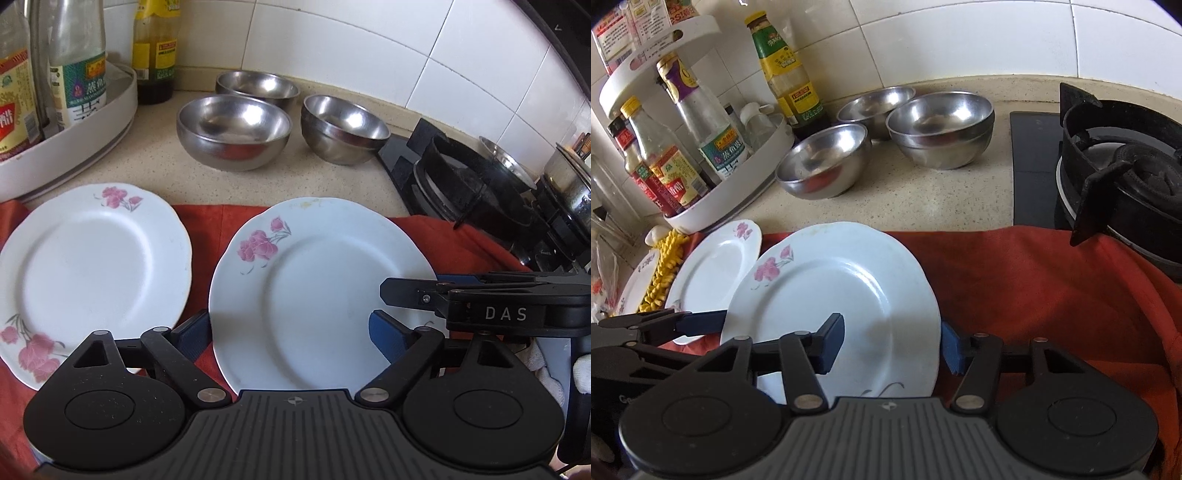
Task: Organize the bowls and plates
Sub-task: 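Lift the plate and carry it toward the other pink-flowered plate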
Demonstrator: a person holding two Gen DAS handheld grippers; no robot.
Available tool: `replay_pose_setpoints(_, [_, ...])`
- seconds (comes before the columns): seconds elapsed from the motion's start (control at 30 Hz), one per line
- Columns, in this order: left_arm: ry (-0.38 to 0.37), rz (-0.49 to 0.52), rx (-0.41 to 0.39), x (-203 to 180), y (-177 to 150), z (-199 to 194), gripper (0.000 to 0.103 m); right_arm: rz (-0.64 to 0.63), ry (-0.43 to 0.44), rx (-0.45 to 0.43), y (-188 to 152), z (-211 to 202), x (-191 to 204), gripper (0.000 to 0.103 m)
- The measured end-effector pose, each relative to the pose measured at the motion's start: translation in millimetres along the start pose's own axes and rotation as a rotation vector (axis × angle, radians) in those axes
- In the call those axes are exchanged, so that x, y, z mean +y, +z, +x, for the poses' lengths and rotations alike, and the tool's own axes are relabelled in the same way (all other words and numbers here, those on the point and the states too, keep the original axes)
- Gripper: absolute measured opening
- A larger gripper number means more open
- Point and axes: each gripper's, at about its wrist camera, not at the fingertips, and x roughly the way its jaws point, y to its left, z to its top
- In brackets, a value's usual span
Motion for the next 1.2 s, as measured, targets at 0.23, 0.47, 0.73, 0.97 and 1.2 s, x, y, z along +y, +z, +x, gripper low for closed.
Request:
replay_pose_setpoints(0.23, [0.011, -0.019, -0.035, 9.4, 5.9, -11.4, 0.093, -0.018, 0.009, -0.017, 8.5, 0.7, 15.5, 0.053])
replay_pose_setpoints(0.47, [0.022, -0.027, -0.048, 19.3, 7.1, -21.3, 0.093, -0.029, 0.016, -0.010, 11.6, 3.8, 27.6, 0.053])
replay_pose_setpoints(0.73, [0.047, -0.050, -0.079, 31.9, 8.8, -34.5, 0.093, -0.063, 0.035, -0.022, 19.6, 6.8, 46.2, 0.053])
replay_pose_setpoints(0.97, [0.109, -0.095, -0.117, 53.2, 9.2, -49.3, 0.093, -0.105, 0.094, -0.022, 29.1, 20.2, 72.7, 0.053])
replay_pose_setpoints(1.2, [0.172, -0.154, -0.152, 81.8, 9.6, -66.2, 0.093, -0.156, 0.148, -0.016, 38.3, 36.6, 103.1, 0.053])
